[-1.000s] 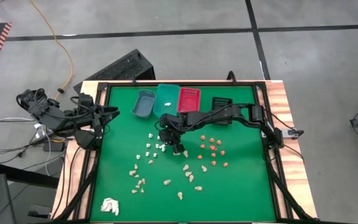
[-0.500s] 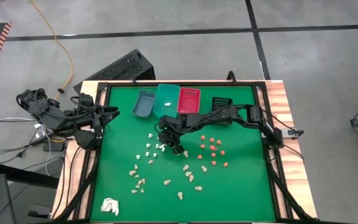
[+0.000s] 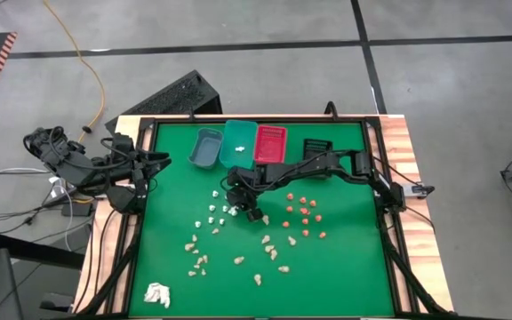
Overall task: Sort Halloween decoration
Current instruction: Put the white skeleton toy into the light blue bin
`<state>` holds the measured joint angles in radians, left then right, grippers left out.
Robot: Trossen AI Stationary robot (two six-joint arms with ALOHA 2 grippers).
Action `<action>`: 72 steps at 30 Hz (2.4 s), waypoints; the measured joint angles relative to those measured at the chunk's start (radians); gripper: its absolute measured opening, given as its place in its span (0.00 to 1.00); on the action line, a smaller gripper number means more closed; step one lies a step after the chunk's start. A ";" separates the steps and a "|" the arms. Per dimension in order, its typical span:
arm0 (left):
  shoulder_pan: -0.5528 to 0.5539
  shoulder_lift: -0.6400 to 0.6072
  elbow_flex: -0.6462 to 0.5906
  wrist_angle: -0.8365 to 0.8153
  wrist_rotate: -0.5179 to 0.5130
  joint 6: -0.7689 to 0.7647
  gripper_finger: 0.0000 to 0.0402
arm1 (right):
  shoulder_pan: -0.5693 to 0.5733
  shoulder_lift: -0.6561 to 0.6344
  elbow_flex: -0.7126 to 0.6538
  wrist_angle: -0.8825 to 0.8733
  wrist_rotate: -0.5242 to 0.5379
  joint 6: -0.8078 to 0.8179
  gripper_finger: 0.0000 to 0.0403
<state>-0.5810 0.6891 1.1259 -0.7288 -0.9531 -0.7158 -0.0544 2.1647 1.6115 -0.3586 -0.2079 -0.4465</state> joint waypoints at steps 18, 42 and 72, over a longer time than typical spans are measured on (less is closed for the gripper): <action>0.000 0.000 0.000 0.000 0.000 0.000 0.30 | 0.013 0.000 0.000 0.004 0.000 -0.042 0.23; 0.000 0.000 0.000 0.000 0.000 0.001 0.30 | 0.013 -0.006 0.001 -0.006 0.009 0.063 0.00; 0.000 0.000 0.000 -0.007 -0.004 0.006 0.30 | -0.221 -0.231 0.002 -0.003 0.245 0.255 0.00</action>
<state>-0.5808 0.6891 1.1259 -0.7361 -0.9571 -0.7101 -0.2753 1.9336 1.6135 -0.3616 0.0368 -0.1919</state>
